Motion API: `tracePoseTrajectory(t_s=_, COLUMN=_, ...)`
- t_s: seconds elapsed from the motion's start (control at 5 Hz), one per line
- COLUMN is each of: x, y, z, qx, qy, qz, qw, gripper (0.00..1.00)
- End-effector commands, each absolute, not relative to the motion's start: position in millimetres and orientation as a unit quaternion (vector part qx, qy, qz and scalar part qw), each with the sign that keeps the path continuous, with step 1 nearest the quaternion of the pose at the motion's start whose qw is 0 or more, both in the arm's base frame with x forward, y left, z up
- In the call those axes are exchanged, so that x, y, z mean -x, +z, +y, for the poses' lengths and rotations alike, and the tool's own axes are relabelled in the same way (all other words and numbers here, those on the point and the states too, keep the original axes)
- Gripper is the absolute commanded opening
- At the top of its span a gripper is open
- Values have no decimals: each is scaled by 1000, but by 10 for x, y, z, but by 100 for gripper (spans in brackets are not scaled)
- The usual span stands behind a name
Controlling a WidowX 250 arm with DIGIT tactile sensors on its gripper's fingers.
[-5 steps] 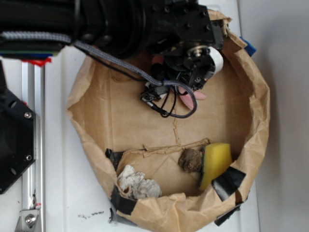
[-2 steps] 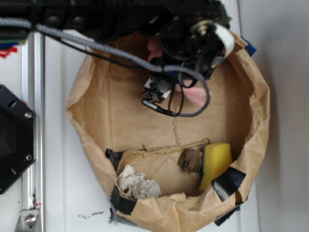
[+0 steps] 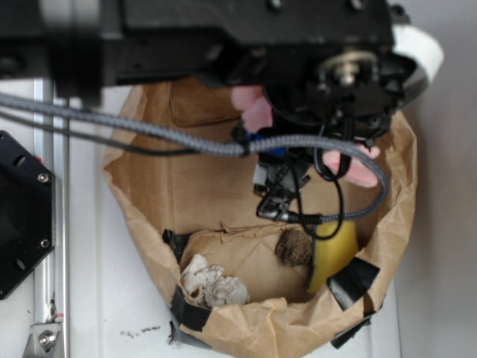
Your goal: Grab the pink bunny.
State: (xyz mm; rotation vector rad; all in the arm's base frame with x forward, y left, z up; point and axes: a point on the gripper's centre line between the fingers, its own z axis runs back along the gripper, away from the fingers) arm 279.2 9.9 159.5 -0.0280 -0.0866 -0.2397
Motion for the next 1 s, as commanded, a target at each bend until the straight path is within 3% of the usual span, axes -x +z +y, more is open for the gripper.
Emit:
tracePoseTrajectory(t_s=0.0, x=-2493, y=1991, z=-161, qx=19, qy=21, qz=-119, qw=993, gripper=0)
tracePoseTrajectory(t_s=0.2, x=-2366, y=1997, z=-272, qx=2, qy=52, qz=-116, qw=992, gripper=0)
tracePoseTrajectory(t_s=0.8, x=-2332, y=1883, z=-293, qx=16, qy=48, qz=-85, qw=995, gripper=0)
